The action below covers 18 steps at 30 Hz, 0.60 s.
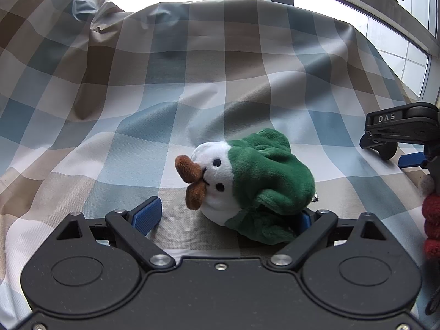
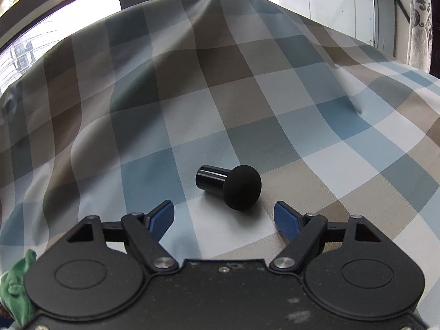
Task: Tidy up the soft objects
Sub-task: 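Lift the frog toy with the left tool while the right tool approaches the black knob, then close the right tool on the black knob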
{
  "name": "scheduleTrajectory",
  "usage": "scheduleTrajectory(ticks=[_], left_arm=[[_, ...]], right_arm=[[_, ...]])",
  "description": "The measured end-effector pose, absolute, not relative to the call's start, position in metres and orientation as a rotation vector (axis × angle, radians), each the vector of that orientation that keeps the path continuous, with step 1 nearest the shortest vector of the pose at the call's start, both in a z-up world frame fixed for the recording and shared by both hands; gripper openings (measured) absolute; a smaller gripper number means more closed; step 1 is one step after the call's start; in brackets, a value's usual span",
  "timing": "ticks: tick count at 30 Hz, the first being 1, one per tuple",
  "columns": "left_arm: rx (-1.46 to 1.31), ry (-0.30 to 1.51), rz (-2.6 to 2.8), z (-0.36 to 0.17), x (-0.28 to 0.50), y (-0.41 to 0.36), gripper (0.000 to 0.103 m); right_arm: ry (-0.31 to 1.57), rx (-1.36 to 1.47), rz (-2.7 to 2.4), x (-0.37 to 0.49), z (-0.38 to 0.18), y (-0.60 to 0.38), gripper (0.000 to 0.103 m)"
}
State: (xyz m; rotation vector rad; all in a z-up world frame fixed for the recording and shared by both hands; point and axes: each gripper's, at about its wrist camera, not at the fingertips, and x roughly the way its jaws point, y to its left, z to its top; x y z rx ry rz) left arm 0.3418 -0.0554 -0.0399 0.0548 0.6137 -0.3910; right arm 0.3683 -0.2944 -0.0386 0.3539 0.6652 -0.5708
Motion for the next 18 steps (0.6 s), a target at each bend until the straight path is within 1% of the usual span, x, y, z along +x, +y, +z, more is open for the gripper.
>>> scheduleTrajectory(ticks=[1, 4, 6, 7, 8, 11, 16, 18], left_arm=[[0.053, 0.613, -0.392, -0.040, 0.342, -0.055, 0.092], [0.049, 0.612, -0.394, -0.040, 0.342, -0.054, 0.092], [0.047, 0.612, -0.395, -0.040, 0.342, -0.054, 0.092], [0.047, 0.612, -0.395, -0.040, 0.342, -0.054, 0.092], [0.047, 0.612, -0.395, -0.040, 0.342, -0.054, 0.092], [0.044, 0.612, -0.396, -0.040, 0.342, -0.054, 0.092], [0.044, 0.612, -0.396, -0.040, 0.342, -0.054, 0.092], [0.044, 0.611, -0.396, -0.040, 0.342, -0.054, 0.092]], right_arm=[[0.663, 0.357, -0.588, 0.372, -0.041, -0.294, 0.074], [0.644, 0.356, -0.630, 0.381, -0.044, -0.294, 0.074], [0.637, 0.340, -0.641, 0.386, -0.045, -0.296, 0.069], [0.636, 0.334, -0.642, 0.389, -0.046, -0.298, 0.057], [0.635, 0.328, -0.639, 0.390, -0.046, -0.298, 0.041], [0.644, 0.302, -0.618, 0.388, -0.046, -0.301, 0.037], [0.644, 0.259, -0.513, 0.366, -0.040, -0.305, 0.036], [0.676, 0.220, -0.442, 0.358, -0.038, -0.307, 0.036]])
